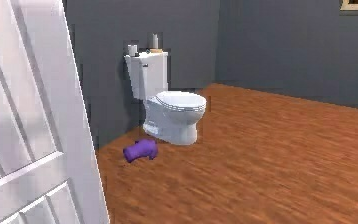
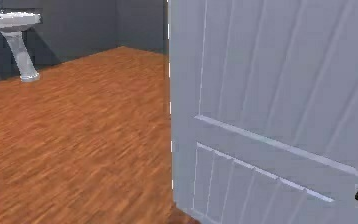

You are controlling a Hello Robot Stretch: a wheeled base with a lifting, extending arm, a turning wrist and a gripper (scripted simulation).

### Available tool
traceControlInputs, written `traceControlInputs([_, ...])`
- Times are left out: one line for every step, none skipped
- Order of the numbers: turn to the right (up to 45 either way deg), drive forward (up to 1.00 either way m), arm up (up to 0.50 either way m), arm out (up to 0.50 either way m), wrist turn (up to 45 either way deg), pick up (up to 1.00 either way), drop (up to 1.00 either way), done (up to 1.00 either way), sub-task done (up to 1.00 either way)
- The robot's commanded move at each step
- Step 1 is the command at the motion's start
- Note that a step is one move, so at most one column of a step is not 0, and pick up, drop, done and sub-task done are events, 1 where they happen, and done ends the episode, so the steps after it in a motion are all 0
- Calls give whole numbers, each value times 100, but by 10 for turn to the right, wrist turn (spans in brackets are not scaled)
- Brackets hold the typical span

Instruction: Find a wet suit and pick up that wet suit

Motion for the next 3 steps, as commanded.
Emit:
traceControlInputs([0,100,0,0,0,0,0,0,0])
traceControlInputs([120,0,0,0,0,0,0,0,0])
traceControlInputs([0,30,0,0,0,0,0,0,0])
